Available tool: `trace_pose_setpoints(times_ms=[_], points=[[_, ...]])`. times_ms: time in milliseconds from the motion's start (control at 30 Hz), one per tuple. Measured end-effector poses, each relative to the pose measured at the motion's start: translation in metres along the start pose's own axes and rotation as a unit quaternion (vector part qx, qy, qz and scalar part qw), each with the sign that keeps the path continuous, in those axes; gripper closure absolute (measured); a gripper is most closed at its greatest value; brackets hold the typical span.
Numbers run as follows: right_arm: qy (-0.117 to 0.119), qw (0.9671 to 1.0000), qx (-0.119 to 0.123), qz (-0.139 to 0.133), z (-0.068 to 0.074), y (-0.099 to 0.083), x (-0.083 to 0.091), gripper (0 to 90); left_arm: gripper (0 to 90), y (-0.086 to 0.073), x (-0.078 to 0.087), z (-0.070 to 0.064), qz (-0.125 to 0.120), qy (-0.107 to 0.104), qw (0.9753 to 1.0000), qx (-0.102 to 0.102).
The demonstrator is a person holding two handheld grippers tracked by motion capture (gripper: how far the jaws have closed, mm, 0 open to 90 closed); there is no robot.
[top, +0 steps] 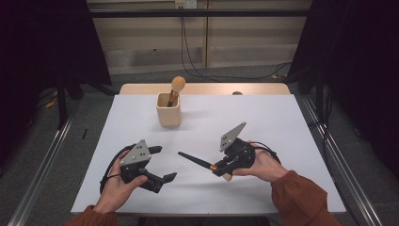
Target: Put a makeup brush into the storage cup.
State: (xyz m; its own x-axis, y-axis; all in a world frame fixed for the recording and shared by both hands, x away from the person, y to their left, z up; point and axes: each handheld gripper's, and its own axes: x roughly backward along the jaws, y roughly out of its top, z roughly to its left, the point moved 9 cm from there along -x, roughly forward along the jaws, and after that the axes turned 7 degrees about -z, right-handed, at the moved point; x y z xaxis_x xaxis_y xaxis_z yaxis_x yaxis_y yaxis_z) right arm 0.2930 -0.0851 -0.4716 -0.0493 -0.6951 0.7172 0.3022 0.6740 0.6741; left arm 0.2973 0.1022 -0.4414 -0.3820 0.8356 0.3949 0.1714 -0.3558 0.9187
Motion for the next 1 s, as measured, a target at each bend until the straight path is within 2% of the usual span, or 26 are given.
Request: trace_pose_setpoints(times_ms=[167, 333, 467, 533, 633, 867, 933, 1000], points=[[0.008, 0.9993, 0.011, 0.034, 0.0, -0.001, -0.001, 74.6, 2.3, 0.005, -0.003, -0.001, 0.009, -0.009, 0.9999, -0.002], [0.019, 0.9978, 0.02, 0.061, 0.002, -0.002, -0.003, 74.6, 2.5, 0.001, -0.011, -0.005, 0.029, -0.022, 0.9993, -0.002], [0.021, 0.995, 0.031, 0.093, 0.002, -0.003, -0.005, 74.6, 2.6, -0.002, -0.017, -0.008, 0.053, -0.039, 0.9978, -0.007], [0.025, 0.9938, 0.035, 0.102, 0.002, -0.002, -0.006, 74.6, 2.6, -0.003, -0.019, -0.009, 0.067, -0.056, 0.9961, -0.004], [0.022, 0.9916, 0.042, 0.12, 0.001, -0.002, -0.006, 74.6, 2.6, -0.002, -0.022, -0.009, 0.077, -0.059, 0.9952, -0.009], [0.025, 0.9867, 0.055, 0.151, -0.002, -0.002, -0.006, 74.6, 2.7, -0.006, -0.027, -0.012, 0.117, -0.076, 0.9901, -0.014], [0.026, 0.9859, 0.056, 0.155, -0.002, -0.003, -0.008, 74.6, 2.7, -0.007, -0.029, -0.013, 0.131, -0.086, 0.9875, -0.015], [0.024, 0.9854, 0.056, 0.159, -0.002, -0.004, -0.01, 74.6, 2.8, -0.009, -0.03, -0.016, 0.149, -0.101, 0.9835, -0.016]])
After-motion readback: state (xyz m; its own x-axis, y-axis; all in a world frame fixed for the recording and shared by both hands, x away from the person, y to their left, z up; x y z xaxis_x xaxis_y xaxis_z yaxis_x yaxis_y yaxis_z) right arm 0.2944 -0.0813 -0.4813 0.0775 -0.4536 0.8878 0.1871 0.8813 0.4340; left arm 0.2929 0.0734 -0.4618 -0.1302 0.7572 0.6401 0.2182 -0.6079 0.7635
